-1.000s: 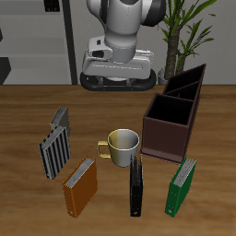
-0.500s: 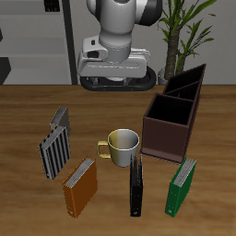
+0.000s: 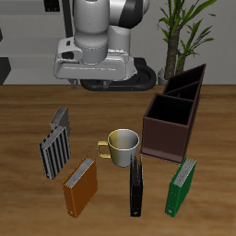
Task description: Place the striped book into the left desk caddy's left compartment
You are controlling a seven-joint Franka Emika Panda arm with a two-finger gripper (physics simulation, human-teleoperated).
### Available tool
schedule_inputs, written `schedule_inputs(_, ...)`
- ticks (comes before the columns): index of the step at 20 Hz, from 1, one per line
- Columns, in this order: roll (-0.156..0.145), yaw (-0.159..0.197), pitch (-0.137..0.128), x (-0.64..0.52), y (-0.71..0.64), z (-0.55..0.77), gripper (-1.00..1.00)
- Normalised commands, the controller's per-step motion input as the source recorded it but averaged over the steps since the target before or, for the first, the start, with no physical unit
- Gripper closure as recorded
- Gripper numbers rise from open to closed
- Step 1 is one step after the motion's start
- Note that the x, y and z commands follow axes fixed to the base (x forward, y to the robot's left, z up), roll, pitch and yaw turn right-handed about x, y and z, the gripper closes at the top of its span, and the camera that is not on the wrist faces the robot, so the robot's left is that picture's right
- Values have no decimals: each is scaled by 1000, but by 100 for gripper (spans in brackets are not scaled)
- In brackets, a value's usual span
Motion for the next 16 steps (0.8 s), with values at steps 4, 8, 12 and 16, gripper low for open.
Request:
schedule_inputs(4, -44, -23, -42, 137, -513, 46, -100)
schedule_inputs(8, 6, 33, -90, 151, -457, 1, -100)
schedule_inputs(12, -27, -31, -30, 93, -402, -63, -100)
schedule_inputs(16, -87, -12, -29, 182, -528, -214, -100)
